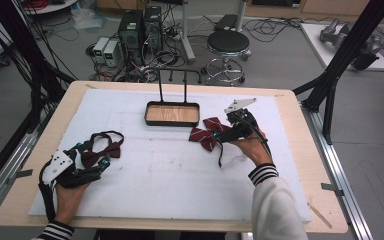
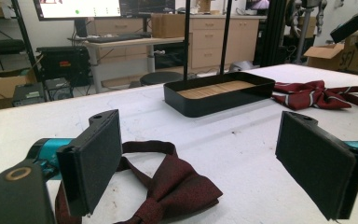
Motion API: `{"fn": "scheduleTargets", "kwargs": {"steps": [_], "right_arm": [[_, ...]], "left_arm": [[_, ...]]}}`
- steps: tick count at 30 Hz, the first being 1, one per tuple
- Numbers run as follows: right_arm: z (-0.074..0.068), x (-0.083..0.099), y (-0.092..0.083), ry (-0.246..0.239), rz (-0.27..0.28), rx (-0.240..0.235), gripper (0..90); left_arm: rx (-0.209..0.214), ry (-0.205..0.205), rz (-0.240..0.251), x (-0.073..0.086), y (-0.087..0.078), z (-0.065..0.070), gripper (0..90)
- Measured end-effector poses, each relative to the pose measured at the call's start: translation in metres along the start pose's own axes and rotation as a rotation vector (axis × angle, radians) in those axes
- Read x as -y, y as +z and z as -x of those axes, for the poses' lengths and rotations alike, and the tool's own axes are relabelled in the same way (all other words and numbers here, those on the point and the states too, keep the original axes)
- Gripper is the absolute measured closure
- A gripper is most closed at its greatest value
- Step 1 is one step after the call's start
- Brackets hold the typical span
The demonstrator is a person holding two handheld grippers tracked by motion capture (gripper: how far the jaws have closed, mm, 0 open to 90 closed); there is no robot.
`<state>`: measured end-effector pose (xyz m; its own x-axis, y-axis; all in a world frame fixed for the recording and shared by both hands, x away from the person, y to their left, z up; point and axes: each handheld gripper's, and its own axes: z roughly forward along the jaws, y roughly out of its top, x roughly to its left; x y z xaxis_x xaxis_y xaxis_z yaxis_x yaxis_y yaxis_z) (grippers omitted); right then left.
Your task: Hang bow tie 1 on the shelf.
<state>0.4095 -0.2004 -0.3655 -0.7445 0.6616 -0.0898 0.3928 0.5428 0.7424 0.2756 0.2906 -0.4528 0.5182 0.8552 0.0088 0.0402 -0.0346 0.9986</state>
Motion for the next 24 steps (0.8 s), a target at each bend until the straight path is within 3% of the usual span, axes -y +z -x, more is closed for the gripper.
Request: {"fn": "scheduleTargets", "kwargs": {"steps": [5, 6, 10, 21, 22, 24], "right_arm": [[0.004, 0.001, 0.009, 0.011, -0.046, 0.015, 14.8], [0.007, 0.003, 0.015, 0.024, -0.083, 0.015, 14.8], [0.010, 0.007, 0.025, 0.053, -0.134, 0.007, 14.8], [0.015, 0.011, 0.034, 0.070, -0.170, -0.003, 16.1], [0.017, 0.009, 0.033, 0.060, -0.210, -0.007, 16.1], [0.019, 0.004, 0.032, 0.056, -0.213, -0.016, 16.0]], "left_arm": [[0.000, 0.004, 0.000, 0.000, 0.000, 0.000, 14.9], [0.000, 0.004, 0.001, 0.000, 0.000, 0.000, 14.9], [0.000, 0.004, 0.000, 0.000, 0.000, 0.000, 14.9], [0.000, 0.006, -0.001, 0.000, 0.000, 0.000, 14.9], [0.000, 0.005, -0.001, 0.000, 0.000, 0.000, 14.9], [0.000, 0.007, -0.002, 0.000, 0.000, 0.000, 14.9]]}}
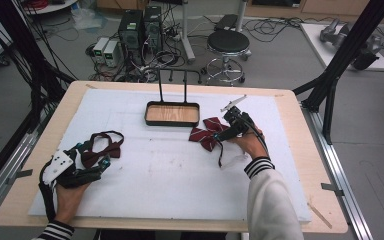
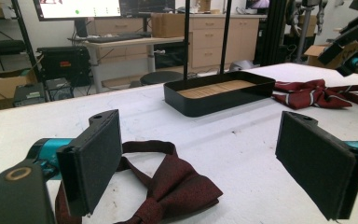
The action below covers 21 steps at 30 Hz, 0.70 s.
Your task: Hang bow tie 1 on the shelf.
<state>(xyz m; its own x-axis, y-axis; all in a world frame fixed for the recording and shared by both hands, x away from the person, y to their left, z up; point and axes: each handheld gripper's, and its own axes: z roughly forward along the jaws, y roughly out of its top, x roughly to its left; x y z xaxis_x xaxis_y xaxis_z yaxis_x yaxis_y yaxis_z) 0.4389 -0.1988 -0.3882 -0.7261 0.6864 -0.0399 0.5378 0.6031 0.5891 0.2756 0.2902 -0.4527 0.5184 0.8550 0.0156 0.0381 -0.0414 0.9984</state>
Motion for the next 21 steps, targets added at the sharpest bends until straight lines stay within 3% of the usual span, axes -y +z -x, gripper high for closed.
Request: {"fn": "scheduleTargets", "kwargs": {"steps": [4, 12, 14, 19, 21], "right_arm": [[0.002, -0.005, 0.001, 0.003, 0.012, 0.003, 16.1], [-0.003, -0.006, 0.019, -0.027, -0.076, -0.030, 20.5], [-0.004, -0.006, 0.023, -0.033, -0.097, -0.020, 21.2], [-0.004, -0.007, 0.027, -0.041, -0.108, -0.015, 26.4], [-0.004, -0.007, 0.029, -0.046, -0.117, -0.014, 33.0]], "left_arm": [[0.000, -0.001, 0.000, 0.000, 0.000, 0.000, 15.0], [0.000, -0.002, 0.000, 0.000, 0.000, 0.000, 14.9], [0.000, -0.001, 0.001, 0.000, 0.000, 0.000, 14.9], [0.000, -0.001, 0.000, 0.000, 0.000, 0.000, 14.9], [0.000, -0.001, 0.000, 0.000, 0.000, 0.000, 14.9]]}}
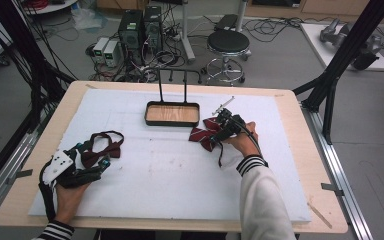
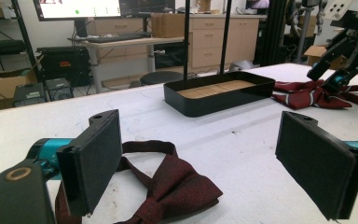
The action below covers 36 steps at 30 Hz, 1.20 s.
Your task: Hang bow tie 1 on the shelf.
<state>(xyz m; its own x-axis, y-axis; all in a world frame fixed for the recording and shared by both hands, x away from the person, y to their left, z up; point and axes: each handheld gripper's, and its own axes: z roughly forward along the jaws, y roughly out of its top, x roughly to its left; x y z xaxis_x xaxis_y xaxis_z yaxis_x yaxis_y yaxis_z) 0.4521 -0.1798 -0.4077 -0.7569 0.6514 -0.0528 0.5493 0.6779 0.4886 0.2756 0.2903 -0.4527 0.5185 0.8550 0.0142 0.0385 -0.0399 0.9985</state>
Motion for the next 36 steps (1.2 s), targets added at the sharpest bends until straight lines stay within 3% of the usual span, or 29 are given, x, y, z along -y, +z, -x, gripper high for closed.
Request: {"fn": "scheduleTargets", "kwargs": {"steps": [7, 16, 18, 25, 30, 36], "right_arm": [[-0.0001, 0.0006, 0.0040, 0.018, -0.022, -0.034, 43.6], [0.0056, 0.0045, 0.0034, 0.049, -0.034, -0.060, 49.2], [0.0052, 0.0042, 0.0044, 0.073, -0.039, -0.057, 52.5], [0.0039, 0.0030, 0.0071, 0.079, -0.059, -0.053, 64.8], [0.0035, 0.0031, 0.0065, 0.091, -0.064, -0.052, 66.4], [0.0009, 0.0014, 0.0062, 0.064, -0.073, -0.031, 67.4]], "left_arm": [[0.000, 0.000, 0.000, 0.0000, -0.0001, -0.0001, 14.9], [0.000, 0.000, -0.001, 0.0000, -0.0001, 0.0000, 14.9], [0.000, 0.000, -0.001, 0.0000, -0.0001, 0.0000, 14.9], [0.000, 0.000, -0.001, 0.0000, -0.0001, 0.0000, 14.9], [0.000, 0.001, 0.000, 0.0001, -0.0003, 0.0001, 14.9], [-0.002, -0.002, 0.001, 0.0001, -0.0003, 0.0000, 14.9]]}}
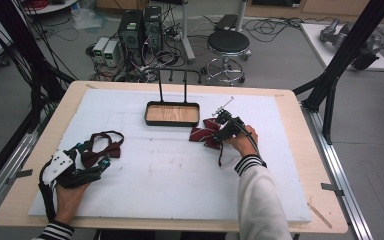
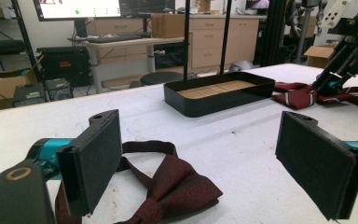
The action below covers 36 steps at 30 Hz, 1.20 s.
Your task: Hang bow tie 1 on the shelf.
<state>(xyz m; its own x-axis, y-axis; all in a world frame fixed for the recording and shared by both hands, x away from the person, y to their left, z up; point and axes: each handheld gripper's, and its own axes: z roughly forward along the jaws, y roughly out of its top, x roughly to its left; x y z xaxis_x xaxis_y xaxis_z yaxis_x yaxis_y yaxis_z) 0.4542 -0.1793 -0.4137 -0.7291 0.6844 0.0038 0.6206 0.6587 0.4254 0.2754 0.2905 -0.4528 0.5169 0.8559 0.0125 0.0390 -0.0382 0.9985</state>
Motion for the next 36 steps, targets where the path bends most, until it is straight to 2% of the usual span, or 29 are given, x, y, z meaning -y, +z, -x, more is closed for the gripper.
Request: {"fn": "scheduleTargets", "kwargs": {"steps": [12, 20, 22, 23, 24, 25, 26, 27, 29, 36], "right_arm": [[-0.004, -0.001, -0.002, -0.033, 0.009, 0.017, 67.5], [-0.006, 0.000, -0.014, -0.028, 0.061, 0.028, 67.5], [-0.006, 0.000, -0.018, -0.024, 0.076, 0.032, 67.5], [-0.005, 0.001, -0.022, -0.025, 0.108, 0.030, 67.5], [-0.005, 0.001, -0.022, -0.025, 0.108, 0.030, 67.5], [-0.005, 0.001, -0.025, -0.017, 0.134, 0.036, 67.4], [-0.005, 0.001, -0.025, -0.017, 0.134, 0.036, 67.4], [-0.004, 0.001, -0.028, -0.006, 0.165, 0.019, 67.4], [-0.003, 0.002, -0.031, 0.019, 0.193, 0.013, 67.4], [-0.003, 0.002, -0.040, 0.009, 0.264, 0.021, 67.2]], "left_arm": [[0.001, -0.001, 0.000, 0.000, 0.000, 0.000, 15.0], [0.000, 0.003, -0.002, 0.000, 0.000, 0.000, 15.1], [0.000, 0.002, -0.001, 0.000, 0.000, 0.000, 15.1], [0.000, 0.004, -0.003, 0.000, 0.000, 0.000, 15.1], [0.000, 0.004, -0.003, 0.000, 0.000, 0.000, 15.1], [0.000, 0.003, -0.002, 0.000, 0.000, 0.000, 15.1], [0.000, 0.003, -0.002, 0.000, 0.000, 0.000, 15.1], [-0.001, 0.004, -0.003, 0.000, 0.000, 0.000, 15.1], [-0.003, 0.005, -0.003, 0.000, 0.000, 0.001, 15.1], [-0.003, 0.005, -0.003, 0.000, 0.000, 0.001, 15.1]]}}
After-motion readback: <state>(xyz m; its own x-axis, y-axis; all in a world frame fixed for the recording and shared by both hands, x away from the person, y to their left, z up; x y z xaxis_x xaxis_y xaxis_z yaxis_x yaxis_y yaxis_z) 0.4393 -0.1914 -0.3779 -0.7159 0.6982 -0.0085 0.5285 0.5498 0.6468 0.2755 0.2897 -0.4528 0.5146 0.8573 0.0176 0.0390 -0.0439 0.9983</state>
